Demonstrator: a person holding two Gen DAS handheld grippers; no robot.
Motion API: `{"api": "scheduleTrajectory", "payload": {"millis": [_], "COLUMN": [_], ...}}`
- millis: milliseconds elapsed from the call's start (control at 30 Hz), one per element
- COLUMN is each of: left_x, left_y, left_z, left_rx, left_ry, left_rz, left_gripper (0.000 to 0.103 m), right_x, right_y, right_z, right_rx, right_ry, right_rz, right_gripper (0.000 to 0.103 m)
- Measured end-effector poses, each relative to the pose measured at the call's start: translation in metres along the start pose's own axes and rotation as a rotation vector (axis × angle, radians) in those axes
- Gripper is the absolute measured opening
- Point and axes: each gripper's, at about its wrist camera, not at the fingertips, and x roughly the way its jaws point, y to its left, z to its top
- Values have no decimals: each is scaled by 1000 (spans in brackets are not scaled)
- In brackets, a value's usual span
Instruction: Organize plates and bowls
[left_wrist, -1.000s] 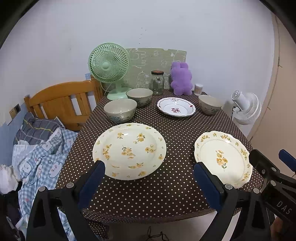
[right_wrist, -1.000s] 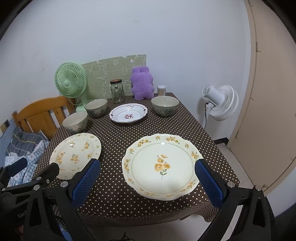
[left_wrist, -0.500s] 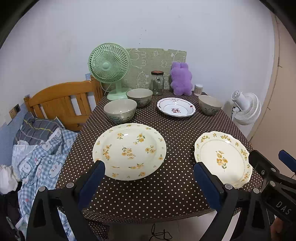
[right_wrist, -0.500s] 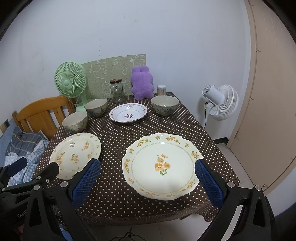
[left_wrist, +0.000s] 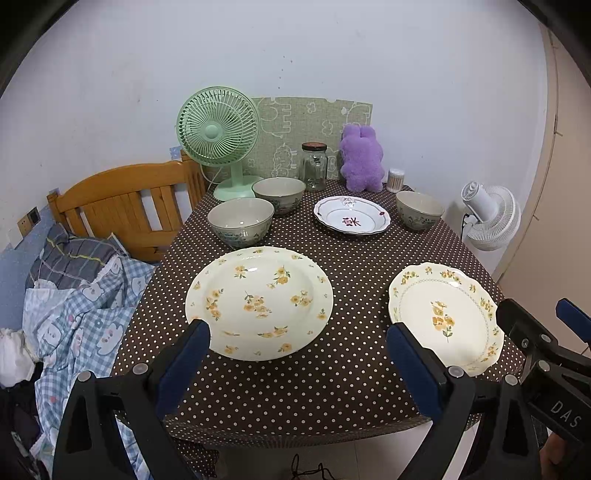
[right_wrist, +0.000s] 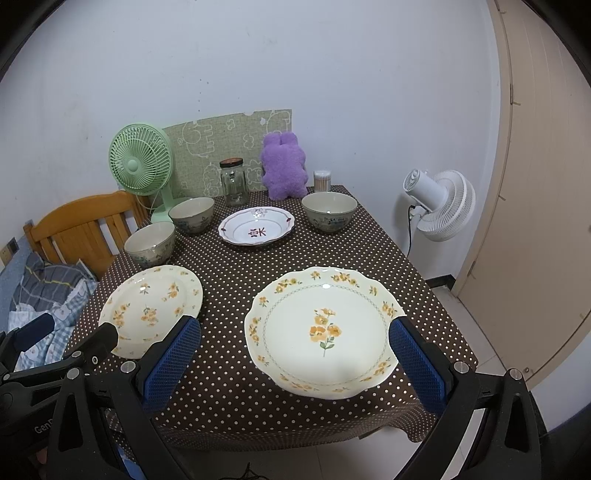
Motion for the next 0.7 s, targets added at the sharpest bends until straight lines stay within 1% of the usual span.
{"api": "scheduleTrajectory", "payload": {"millis": [333,700], "left_x": [5,14], "left_y": [5,20], "left_z": [6,14], "left_rx": [3,22], "left_ry": [-5,-21], "left_rz": [-18,-53], "left_gripper": [96,95], "right_x": [1,9], "right_y": [4,18], "right_z": [4,10], "right_rx": [6,22], "right_ry": [2,0], "right_rz": [-8,-46], "right_gripper": [103,103]}}
